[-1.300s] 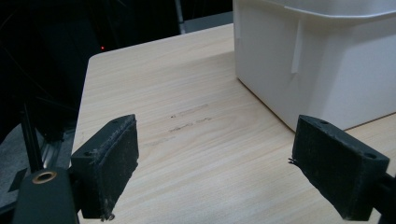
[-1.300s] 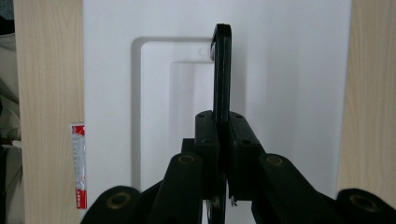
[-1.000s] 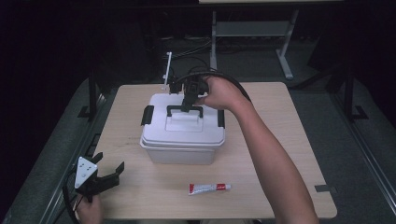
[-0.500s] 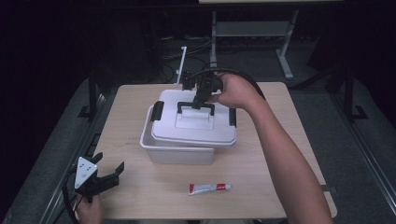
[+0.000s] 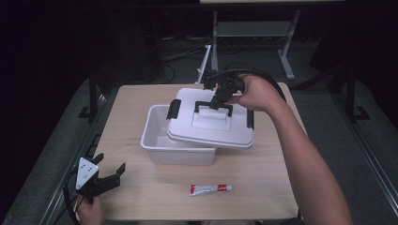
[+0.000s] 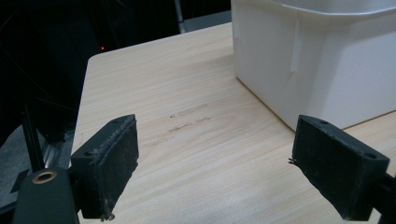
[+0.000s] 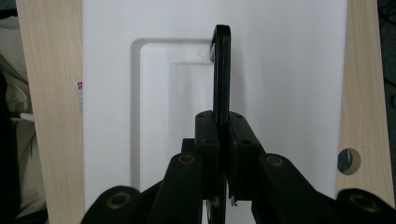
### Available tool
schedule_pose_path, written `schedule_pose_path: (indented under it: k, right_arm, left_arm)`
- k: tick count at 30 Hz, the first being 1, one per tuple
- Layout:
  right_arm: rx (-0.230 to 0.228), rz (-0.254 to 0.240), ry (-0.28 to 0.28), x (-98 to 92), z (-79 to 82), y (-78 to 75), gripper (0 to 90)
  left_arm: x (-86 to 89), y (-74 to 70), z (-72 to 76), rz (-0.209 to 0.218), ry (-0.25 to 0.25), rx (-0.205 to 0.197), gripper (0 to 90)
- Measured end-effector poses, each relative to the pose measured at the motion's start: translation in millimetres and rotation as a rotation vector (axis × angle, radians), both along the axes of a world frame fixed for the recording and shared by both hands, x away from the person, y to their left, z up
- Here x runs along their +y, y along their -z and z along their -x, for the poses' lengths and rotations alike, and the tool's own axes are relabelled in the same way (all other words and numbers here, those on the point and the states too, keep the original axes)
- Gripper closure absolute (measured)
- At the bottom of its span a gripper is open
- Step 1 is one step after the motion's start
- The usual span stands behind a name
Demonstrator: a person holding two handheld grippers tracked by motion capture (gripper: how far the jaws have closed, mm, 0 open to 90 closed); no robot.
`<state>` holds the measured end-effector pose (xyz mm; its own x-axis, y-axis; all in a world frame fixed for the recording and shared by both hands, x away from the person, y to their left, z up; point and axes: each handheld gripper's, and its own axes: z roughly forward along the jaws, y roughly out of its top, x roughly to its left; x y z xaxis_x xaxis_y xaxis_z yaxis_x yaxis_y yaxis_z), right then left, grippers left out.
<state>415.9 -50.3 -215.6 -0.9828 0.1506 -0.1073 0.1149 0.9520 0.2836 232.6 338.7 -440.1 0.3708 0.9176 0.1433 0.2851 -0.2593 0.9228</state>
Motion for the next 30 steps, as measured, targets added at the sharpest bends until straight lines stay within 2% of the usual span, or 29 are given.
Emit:
schedule_pose_path:
  k: [11,30]
  right_arm:
    - [-0.005,-0.003,0.036,-32.5,5.7,1.1,84.0]
    - [0.005,-0.004,0.110,-77.2,13.6,9.5,84.1]
  left_arm:
    - [-2.6,-0.1,0.0,-0.003,0.004,0.000,14.0]
    - [-3.2,-0.1,0.4,-0.007,0.002,-0.002,14.0]
